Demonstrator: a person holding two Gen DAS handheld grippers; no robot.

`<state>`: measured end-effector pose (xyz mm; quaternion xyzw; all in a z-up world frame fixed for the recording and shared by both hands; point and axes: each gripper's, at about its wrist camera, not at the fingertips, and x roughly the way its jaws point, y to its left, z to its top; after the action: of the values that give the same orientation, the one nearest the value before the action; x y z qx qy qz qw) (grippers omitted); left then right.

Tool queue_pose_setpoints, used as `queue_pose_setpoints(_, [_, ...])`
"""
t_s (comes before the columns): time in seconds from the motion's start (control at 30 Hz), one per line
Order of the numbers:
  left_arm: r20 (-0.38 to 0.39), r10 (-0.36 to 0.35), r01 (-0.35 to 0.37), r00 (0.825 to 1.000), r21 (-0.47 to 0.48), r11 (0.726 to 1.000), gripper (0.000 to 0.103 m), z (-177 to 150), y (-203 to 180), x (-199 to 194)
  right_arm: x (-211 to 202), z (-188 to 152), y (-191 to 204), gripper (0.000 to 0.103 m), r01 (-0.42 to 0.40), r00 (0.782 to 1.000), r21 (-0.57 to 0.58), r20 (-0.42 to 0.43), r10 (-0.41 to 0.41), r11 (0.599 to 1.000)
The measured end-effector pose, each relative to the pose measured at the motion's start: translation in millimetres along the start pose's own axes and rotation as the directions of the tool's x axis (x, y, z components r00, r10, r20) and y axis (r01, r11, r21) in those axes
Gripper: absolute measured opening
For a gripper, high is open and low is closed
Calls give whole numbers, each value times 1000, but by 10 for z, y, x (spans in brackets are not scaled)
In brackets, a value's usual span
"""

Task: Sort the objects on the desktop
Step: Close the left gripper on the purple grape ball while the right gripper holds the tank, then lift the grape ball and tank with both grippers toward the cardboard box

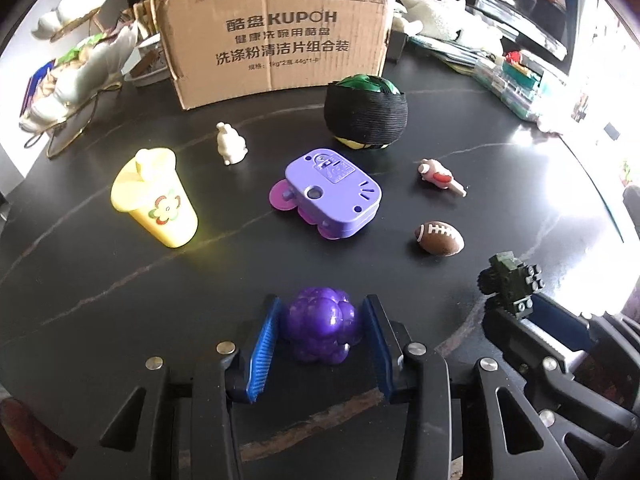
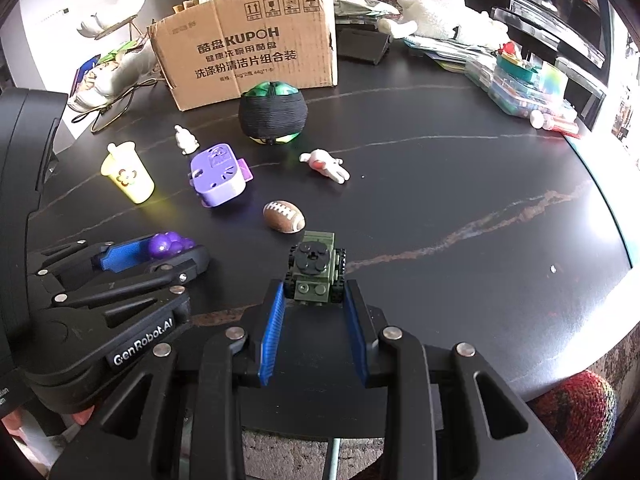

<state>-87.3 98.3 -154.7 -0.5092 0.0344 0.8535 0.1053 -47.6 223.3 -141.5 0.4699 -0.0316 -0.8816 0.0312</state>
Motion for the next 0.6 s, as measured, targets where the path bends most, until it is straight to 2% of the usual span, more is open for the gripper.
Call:
queue_pose_setpoints(0.47, [119, 51, -58, 992, 49, 997, 38, -47, -4, -396, -137, 61, 120, 27, -14, 999, -6, 31, 15, 1000])
queue_pose_setpoints(0.6, [151, 39, -45, 988, 38, 998, 38, -49, 55, -568, -230, 103, 170, 27, -15, 998, -1, 57, 15, 1000])
